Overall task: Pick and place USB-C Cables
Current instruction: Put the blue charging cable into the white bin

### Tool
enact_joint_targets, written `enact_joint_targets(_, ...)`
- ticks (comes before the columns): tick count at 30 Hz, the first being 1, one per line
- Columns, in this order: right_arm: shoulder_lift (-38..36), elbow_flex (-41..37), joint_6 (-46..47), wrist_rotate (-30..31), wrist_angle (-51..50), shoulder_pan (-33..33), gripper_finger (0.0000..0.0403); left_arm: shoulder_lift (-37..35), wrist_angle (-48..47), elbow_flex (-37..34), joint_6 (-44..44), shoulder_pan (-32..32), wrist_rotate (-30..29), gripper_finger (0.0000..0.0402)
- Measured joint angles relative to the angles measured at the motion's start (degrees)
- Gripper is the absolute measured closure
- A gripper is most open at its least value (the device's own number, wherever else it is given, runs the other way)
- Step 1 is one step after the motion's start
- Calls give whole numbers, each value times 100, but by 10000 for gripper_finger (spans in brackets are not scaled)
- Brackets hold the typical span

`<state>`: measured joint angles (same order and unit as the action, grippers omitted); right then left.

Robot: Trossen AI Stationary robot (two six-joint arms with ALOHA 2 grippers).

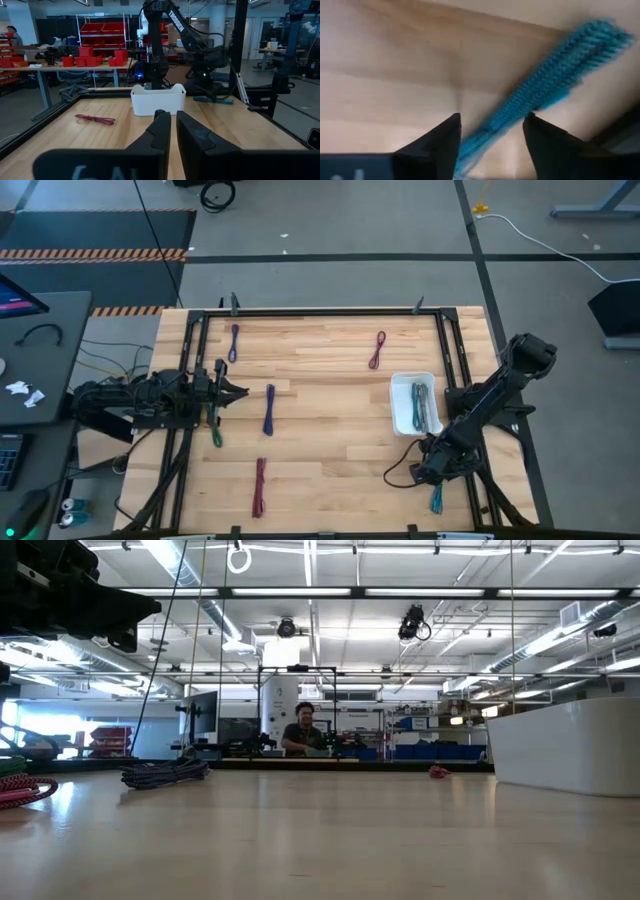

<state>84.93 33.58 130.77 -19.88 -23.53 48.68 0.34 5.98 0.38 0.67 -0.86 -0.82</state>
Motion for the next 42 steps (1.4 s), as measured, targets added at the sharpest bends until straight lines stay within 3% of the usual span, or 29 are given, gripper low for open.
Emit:
enact_joint_targets(11,374,15,-173,-6,656,5,284,2,-8,0,-2,-1,0,364)
enact_joint_targets(17,350,86,-248,8,739,114,377,2,-21,-1,-1,-1,0,367)
enact_joint_targets(24,118,907,-671,-21,601,85,378,2,-23,0,-2,-1,0,373)
enact_joint_targets(29,-260,1822,-1271,891,97,-110,380,2,-18,-1,0,0,1,366)
enact_joint_targets(35,-829,2883,-1595,2556,-2384,-807,380,2,-19,0,-1,-1,0,365)
enact_joint_targets(39,-1179,3287,-1847,2853,-4474,-1686,377,2,-22,-1,-1,-1,0,371)
enact_joint_targets(42,-1481,3221,-2429,2967,-5345,-2439,380,2,-22,0,-2,-2,0,374)
